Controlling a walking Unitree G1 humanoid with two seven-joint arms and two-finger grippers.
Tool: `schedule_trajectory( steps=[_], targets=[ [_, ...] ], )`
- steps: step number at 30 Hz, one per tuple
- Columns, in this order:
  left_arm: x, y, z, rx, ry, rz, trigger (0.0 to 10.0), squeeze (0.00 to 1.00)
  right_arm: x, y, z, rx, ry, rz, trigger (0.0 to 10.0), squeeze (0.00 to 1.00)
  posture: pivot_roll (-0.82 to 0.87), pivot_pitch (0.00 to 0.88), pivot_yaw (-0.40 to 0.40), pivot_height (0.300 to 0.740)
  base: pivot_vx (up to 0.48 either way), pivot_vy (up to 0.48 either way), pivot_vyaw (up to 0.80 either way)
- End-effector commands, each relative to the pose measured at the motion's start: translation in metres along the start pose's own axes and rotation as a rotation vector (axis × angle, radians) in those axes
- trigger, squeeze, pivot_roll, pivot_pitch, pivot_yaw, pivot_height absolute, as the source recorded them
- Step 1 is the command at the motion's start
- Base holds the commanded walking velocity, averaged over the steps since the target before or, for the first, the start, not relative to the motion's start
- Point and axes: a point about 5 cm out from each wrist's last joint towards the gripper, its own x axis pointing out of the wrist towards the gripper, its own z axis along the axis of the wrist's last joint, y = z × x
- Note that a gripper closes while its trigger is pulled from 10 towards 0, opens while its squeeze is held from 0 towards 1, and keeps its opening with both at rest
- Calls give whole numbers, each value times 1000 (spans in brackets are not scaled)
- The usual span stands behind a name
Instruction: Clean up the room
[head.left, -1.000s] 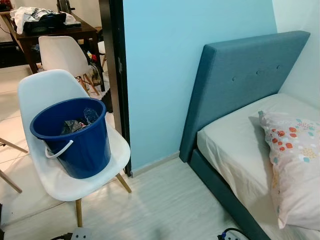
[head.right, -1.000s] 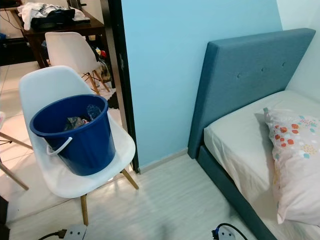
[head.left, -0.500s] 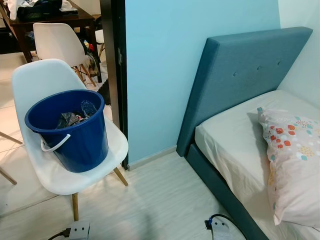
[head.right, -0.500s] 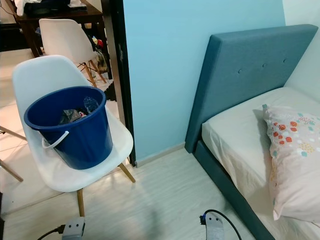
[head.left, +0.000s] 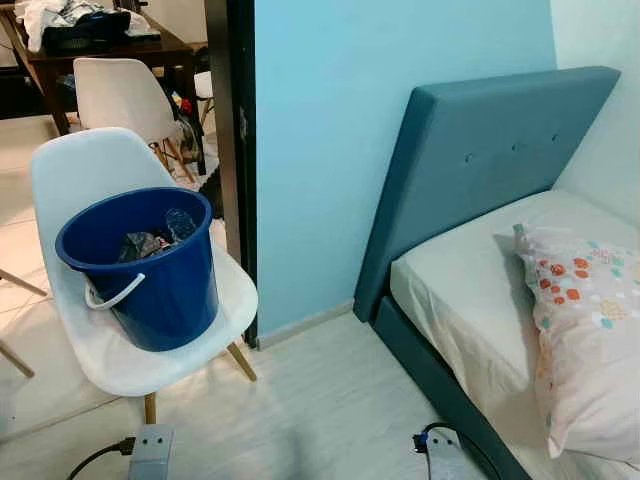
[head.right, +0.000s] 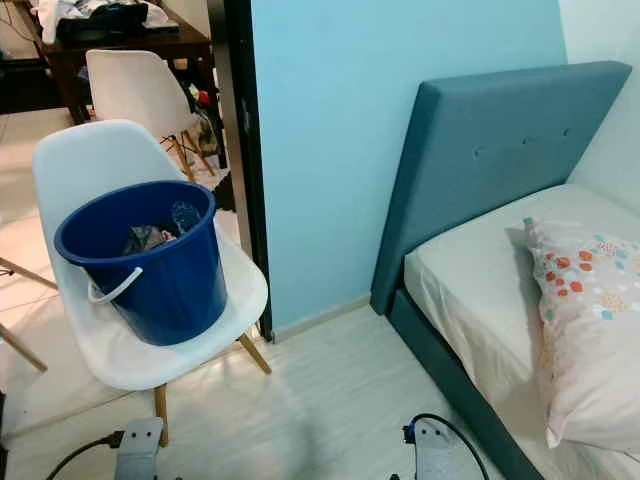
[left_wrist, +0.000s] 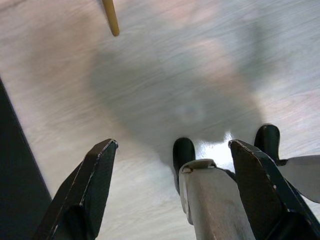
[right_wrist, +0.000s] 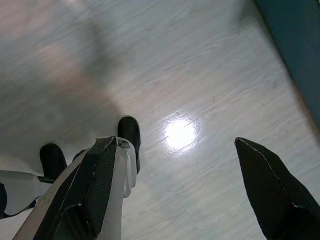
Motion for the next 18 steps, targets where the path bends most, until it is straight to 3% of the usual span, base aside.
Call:
schedule_trajectory(
  steps=[1, 9, 10, 18],
  targets=[
    [0, -1, 3, 57, -22, -4, 10000, 0, 0, -2, 2, -4, -12, 8, 10000, 0, -11, 0, -77, 740, 0, 0, -769],
    [-1, -3, 0, 117, -38, -13, 10000, 0, 0, -3, 1, -7, -4, 6, 10000, 0, -10, 0, -80, 740, 0, 0, -769],
    [-3, -3, -12, 125, 4, -41, 10000, 0, -1, -7, -2, -9, 3, -3, 10000, 0, -12, 0, -79, 740, 0, 0, -769],
    [-6, -4, -23, 80, 42, -63, 10000, 0, -2, -10, -6, 4, 13, -12, 10000, 0, -15, 0, -70, 740, 0, 0, -769]
  ],
)
